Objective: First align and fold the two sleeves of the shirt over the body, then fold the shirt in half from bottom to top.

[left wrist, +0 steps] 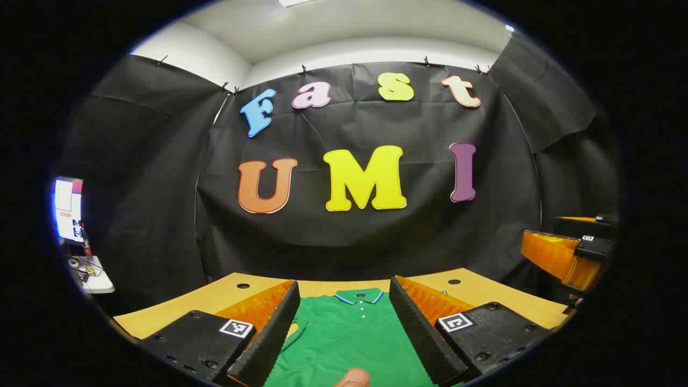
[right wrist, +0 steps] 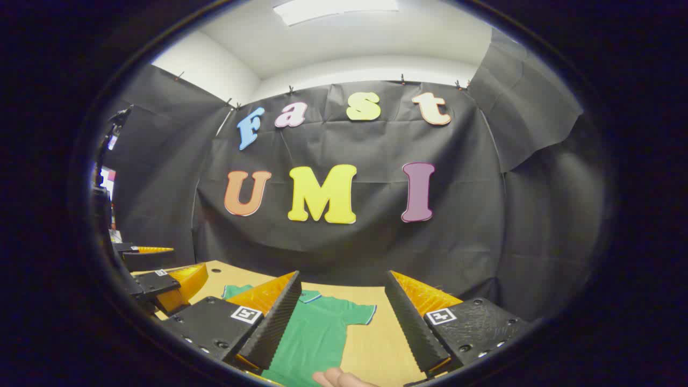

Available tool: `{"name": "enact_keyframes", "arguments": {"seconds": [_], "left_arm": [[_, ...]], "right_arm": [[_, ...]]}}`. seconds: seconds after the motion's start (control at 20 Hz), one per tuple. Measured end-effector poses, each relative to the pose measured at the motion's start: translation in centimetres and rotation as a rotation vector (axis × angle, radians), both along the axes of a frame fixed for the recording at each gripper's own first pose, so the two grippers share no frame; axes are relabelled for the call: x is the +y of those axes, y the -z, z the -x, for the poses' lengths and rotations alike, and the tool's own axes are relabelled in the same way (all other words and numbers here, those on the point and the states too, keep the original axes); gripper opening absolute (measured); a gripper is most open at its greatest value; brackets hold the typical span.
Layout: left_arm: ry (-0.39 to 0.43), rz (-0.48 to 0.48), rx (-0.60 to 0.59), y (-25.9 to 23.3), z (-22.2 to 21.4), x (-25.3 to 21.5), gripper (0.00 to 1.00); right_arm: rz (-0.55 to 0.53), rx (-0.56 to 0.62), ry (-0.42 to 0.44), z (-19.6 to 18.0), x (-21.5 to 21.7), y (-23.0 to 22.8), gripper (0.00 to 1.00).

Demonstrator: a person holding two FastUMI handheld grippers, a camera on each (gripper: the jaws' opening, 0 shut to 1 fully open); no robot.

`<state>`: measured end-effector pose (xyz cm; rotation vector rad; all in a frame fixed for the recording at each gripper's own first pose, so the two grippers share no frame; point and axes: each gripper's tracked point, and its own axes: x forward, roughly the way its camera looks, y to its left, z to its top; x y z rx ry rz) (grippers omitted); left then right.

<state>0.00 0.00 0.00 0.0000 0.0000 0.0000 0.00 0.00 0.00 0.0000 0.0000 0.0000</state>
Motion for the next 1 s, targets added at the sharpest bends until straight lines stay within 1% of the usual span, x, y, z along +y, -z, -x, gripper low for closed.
{"name": "enact_keyframes", "arguments": {"seconds": [0.15,0.2,0.3,0.35,0.5,0.65,1.0], "left_arm": [[-0.033,0.013,0.035,0.9,-0.1,2.2,1.00],[-0.040,0.011,0.044,1.1,-0.1,2.5,1.00],[-0.073,0.020,0.045,1.1,-0.2,3.5,1.00],[-0.087,0.013,0.048,1.2,-0.5,4.0,1.00],[-0.084,0.005,0.055,1.3,-0.6,3.9,1.00],[-0.091,0.016,0.059,1.4,-0.7,4.1,1.00],[-0.082,0.016,0.082,2.2,-1.3,3.9,1.00]], "right_arm": [[-0.021,0.027,0.024,0.5,0.9,0.6,0.95],[-0.011,0.047,0.035,0.3,0.8,1.2,0.96],[0.018,0.082,0.062,0.1,0.1,2.2,0.95],[0.017,0.090,0.068,0.3,-0.3,2.4,0.95],[0.009,0.102,0.091,0.4,-1.4,2.9,0.96],[0.015,0.112,0.093,0.3,-1.7,3.2,0.95],[0.026,0.141,0.075,0.4,-1.3,4.4,0.95]]}}
